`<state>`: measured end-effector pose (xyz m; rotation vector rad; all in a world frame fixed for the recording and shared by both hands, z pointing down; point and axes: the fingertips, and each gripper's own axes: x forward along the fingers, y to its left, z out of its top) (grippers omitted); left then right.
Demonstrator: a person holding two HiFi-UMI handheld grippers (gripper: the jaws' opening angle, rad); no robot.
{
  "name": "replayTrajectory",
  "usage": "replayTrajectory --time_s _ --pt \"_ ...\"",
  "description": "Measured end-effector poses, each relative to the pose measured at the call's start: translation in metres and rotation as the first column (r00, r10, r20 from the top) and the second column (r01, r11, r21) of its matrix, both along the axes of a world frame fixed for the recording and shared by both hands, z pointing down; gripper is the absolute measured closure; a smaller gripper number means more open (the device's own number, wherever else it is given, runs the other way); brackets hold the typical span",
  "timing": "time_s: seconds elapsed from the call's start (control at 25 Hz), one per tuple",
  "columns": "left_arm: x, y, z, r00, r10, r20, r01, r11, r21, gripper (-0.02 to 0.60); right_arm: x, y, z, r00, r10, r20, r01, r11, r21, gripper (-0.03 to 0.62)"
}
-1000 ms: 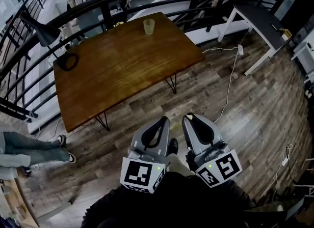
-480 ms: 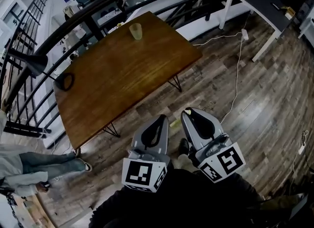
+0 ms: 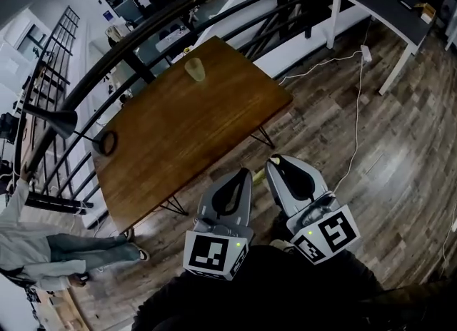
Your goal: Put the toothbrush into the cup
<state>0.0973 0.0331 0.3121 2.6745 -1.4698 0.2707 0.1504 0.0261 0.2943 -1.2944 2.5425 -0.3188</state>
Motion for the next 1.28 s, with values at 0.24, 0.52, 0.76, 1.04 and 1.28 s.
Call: replayTrajectory --time_s 0.24,0.52,0.76,1.04,1.28 --pt "0.015 -0.011 0.009 0.999 -0.025 0.033 0.026 1.000 -0.017 0.572 0.015 -0.015 0.009 0.999 -0.035 0.041 0.036 0.999 -0.012 0.548" --pt "0.018 -0.024 0.020 0.998 -0.047 0.036 0.049 0.998 -0.046 0.572 0.018 -0.031 0.021 0.998 -0.056 0.042 0.058 0.998 -0.040 0.548" --pt "0.027 -0.045 0.023 1.000 -0.009 0.019 0.010 0.999 -0.044 0.572 0.025 -0.050 0.024 1.000 -0.022 0.021 0.023 0.999 -0.045 0.548" --pt "0.019 -0.080 0.037 1.000 0.025 -0.014 -0.026 0.997 -0.079 0.572 0.019 -0.083 0.034 1.000 0.020 -0.005 -0.020 0.998 -0.065 0.548" --pt "-0.017 -0.121 0.056 0.999 -0.003 -0.032 -0.001 0.993 -0.116 0.572 -0.017 -0.123 0.053 1.000 -0.001 -0.028 -0.002 0.994 -0.109 0.548"
